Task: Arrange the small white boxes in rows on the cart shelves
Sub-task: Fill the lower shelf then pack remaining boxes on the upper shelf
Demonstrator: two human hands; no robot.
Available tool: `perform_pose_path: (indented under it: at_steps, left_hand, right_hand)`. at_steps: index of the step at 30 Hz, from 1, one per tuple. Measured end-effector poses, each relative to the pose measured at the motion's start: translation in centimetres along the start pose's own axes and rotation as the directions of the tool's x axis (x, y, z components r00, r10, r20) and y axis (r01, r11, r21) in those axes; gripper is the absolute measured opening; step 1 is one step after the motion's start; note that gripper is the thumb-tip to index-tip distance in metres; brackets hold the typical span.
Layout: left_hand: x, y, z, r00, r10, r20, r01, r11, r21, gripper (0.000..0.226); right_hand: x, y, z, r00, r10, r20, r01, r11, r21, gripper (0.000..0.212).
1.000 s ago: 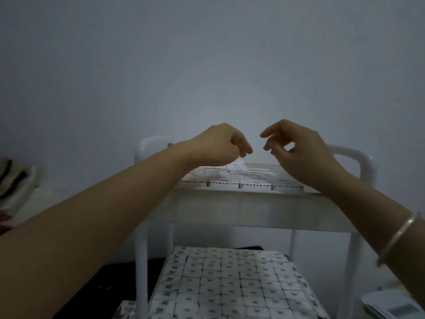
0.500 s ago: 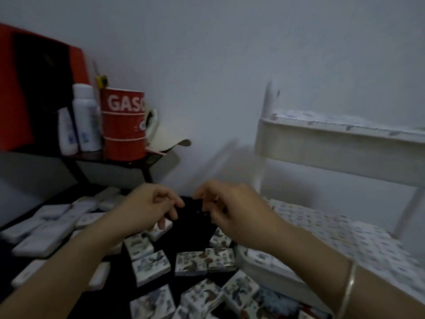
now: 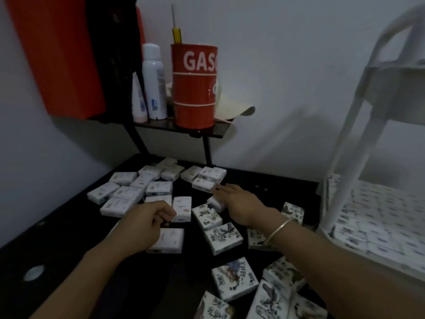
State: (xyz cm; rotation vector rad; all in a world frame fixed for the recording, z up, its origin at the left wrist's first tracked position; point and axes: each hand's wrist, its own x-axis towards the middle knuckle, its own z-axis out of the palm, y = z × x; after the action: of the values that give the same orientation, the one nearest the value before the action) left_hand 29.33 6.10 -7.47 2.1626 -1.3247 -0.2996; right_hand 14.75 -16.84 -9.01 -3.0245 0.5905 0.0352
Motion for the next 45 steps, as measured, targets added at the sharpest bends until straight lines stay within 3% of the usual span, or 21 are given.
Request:
perform_pose_path:
  at_steps: [5, 9, 13, 16, 19, 22, 26, 30, 34, 37, 40, 45]
  left_hand:
    - [-0.1, -1.6, -0.8, 0.975, 0.004, 0.222, -0.018, 0.998, 0.059, 0.042]
    - [0.3, -1.7, -0.9, 0.958, -0.014, 0.287, -0.042, 0.981, 0.187, 0.05]
    - [0.4, -1.2, -0.8, 0.958, 0.009, 0.288, -0.085, 0.964, 0.253, 0.039]
    - [0.1, -0.7, -0.3, 0.979, 0.028, 0.203, -0.057, 0.988, 0.14, 0.037]
    - [-0.1, 0.8, -0.5, 0.984, 0.062, 0.167, -0.054, 0.997, -0.046, 0.035]
    - [-0.2, 3.4, -1.6, 0.975, 0.135, 0.176, -0.088, 0.964, -0.251, 0.035]
    - [0.0, 8.8, -3.4, 0.943, 0.295, 0.155, -0.24, 0.924, -0.298, 0.037]
    - [0.2, 16.3, -5.0, 0.87, 0.467, 0.156, -0.391, 0.848, -0.358, 0.034]
    - [0.2, 24.2, -6.0, 0.811, 0.582, 0.056, -0.525, 0.767, -0.37, 0.042]
    - [0.5, 29.9, -6.7, 0.744, 0.667, -0.024, -0.632, 0.693, -0.347, 0.036]
    - [1.3, 34.9, -7.2, 0.697, 0.708, -0.11, -0.698, 0.637, -0.326, 0.026]
    - [3.8, 42.1, -6.8, 0.705, 0.697, -0.132, -0.682, 0.614, -0.397, 0.027]
  right_hand:
    - [0.5, 0.6, -0.5, 0.992, 0.068, -0.108, -0.077, 0.994, -0.082, 0.062]
    - [-0.2, 1.3, -1.3, 0.988, 0.119, -0.095, -0.126, 0.99, -0.063, 0.063]
    - [-1.1, 1.1, -1.1, 0.968, 0.131, -0.213, -0.148, 0.987, -0.067, 0.054]
    - [-2.6, 0.9, -1.3, 0.945, 0.184, -0.27, -0.177, 0.983, 0.051, 0.053]
    - [-5.3, 0.6, -2.9, 0.948, 0.148, -0.283, -0.079, 0.967, 0.241, 0.057]
    - [-9.0, 0.1, -6.1, 0.936, 0.1, -0.338, 0.031, 0.932, 0.362, 0.035]
    - [-14.3, -0.1, -10.8, 0.903, 0.136, -0.407, 0.094, 0.863, 0.496, 0.013]
    - [-19.3, 0.5, -15.1, 0.846, 0.224, -0.484, 0.147, 0.774, 0.616, 0.021]
    - [-24.6, 1.8, -19.2, 0.778, 0.3, -0.552, 0.19, 0.724, 0.663, 0.018]
    - [-28.8, 3.1, -22.6, 0.696, 0.306, -0.65, 0.214, 0.774, 0.595, 0.012]
    - [-32.5, 4.9, -26.3, 0.581, 0.341, -0.739, 0.196, 0.822, 0.534, 0.027]
    - [-36.4, 11.6, -31.6, 0.382, 0.432, -0.817, 0.025, 0.879, 0.476, 0.018]
